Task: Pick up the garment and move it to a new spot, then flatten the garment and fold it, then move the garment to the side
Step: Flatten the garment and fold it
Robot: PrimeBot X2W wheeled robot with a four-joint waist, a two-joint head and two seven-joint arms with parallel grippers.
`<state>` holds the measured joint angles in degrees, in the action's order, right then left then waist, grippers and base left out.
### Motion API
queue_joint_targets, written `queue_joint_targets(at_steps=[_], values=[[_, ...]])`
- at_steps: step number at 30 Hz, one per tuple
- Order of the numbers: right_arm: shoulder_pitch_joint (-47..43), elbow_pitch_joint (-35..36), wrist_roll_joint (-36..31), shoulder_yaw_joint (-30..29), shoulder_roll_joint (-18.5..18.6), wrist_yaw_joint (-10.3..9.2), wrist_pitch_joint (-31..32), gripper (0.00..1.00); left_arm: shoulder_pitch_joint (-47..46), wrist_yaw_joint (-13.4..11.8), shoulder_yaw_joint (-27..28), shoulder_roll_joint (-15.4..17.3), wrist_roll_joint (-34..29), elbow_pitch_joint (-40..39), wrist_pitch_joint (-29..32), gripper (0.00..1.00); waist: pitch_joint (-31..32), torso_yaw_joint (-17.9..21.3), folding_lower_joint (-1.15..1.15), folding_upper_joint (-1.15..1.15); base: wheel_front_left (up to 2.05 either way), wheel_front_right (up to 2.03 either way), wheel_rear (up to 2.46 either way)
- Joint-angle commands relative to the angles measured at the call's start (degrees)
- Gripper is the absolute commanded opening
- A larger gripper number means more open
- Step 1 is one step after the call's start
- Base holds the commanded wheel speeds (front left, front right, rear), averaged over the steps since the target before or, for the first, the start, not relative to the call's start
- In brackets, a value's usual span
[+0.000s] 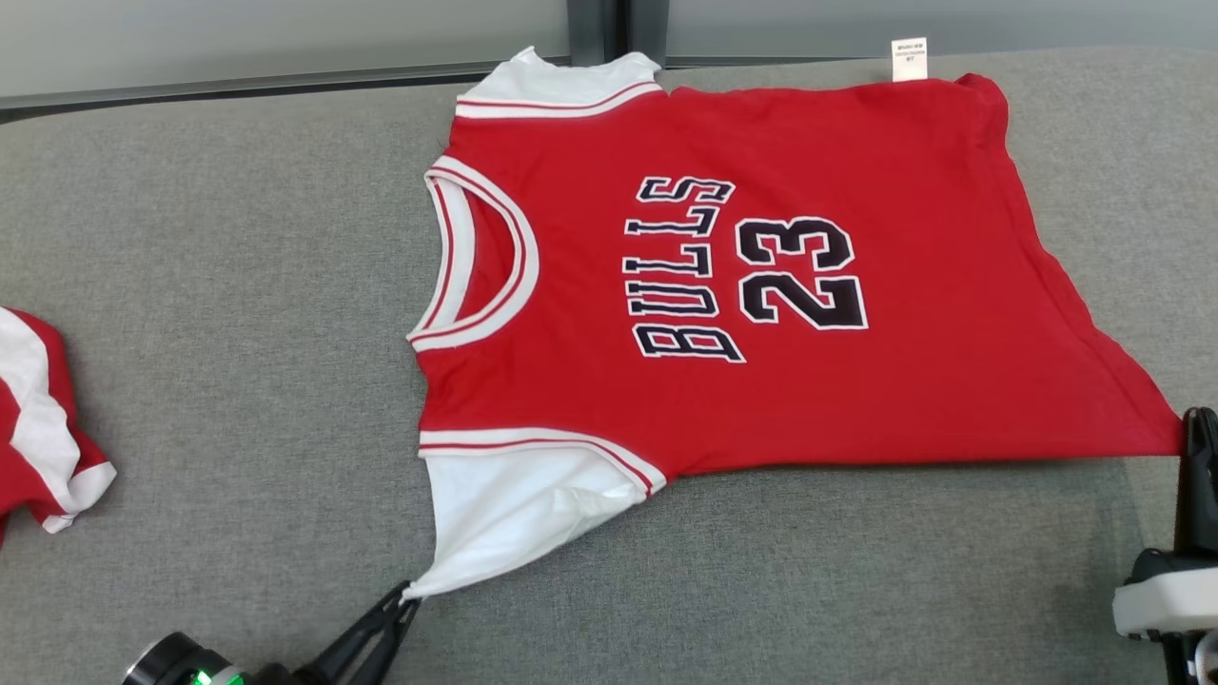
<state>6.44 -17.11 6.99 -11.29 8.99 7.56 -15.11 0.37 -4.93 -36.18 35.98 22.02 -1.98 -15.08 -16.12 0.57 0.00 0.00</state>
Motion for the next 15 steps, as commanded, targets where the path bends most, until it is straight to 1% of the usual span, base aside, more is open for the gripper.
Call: queue_joint_targets(at_steps=[1, 3, 5, 7, 9, 10, 12, 15], values=[[-2.35, 2.06, -0.56, -1.21, 0.91, -0.14, -0.06, 0.00, 1.89, -0.12, -0.61, 1.54, 0.37, -3.32, 1.58, 0.00, 0.56, 0.14, 0.00, 0.00, 0.00, 0.00, 0.00], [-4.27, 3.86, -1.26, -1.90, 0.74, -0.14, -0.06, 0.00, 3.72, 0.68, -1.37, 2.53, 1.67, -6.86, 3.65, 0.00, 0.98, 0.20, 0.00, 0.00, 0.00, 0.00, 0.00], [-5.94, 5.61, -2.30, -2.37, 0.32, -0.14, -0.05, 0.00, 4.27, 0.60, -1.06, 4.14, 2.48, -10.53, 6.05, 0.00, 1.48, 0.24, 0.00, 0.00, 0.00, 0.00, 0.00], [-6.66, 6.49, -2.94, -2.68, -0.03, -0.13, -0.06, 0.00, 2.95, 0.39, -0.29, 5.08, 2.86, -13.71, 8.01, 0.00, 1.98, 0.27, 0.00, 0.00, 0.00, 0.00, 0.00], [-6.16, 5.96, -3.57, -2.43, -0.59, -0.13, -0.06, 0.00, 0.63, 1.09, 0.53, 6.10, 2.98, -15.25, 9.45, 0.00, 2.32, 0.39, 0.00, 0.00, 0.00, 0.00, 0.00], [-5.32, 5.24, -3.71, -2.21, -0.92, -0.14, -0.05, 0.00, -0.92, 1.83, 0.55, 6.44, 2.38, -15.16, 10.10, 0.00, 2.41, 0.49, 0.00, 0.00, 0.00, 0.00, 0.00], [-2.79, 3.29, -4.01, -2.01, -1.38, -0.13, 0.32, 0.00, -4.63, 3.33, 0.60, 5.52, 2.34, -13.74, 11.15, 0.00, 2.37, 0.88, 0.00, 0.00, 0.00, 0.00, 0.00], [1.65, -1.27, -5.60, -2.00, -1.53, -0.13, 0.74, 0.00, -11.79, 6.59, -0.19, 3.91, 0.98, -8.65, 11.64, 0.00, 1.45, 1.06, 0.00, 0.00, 0.00, 0.00, 0.00]])
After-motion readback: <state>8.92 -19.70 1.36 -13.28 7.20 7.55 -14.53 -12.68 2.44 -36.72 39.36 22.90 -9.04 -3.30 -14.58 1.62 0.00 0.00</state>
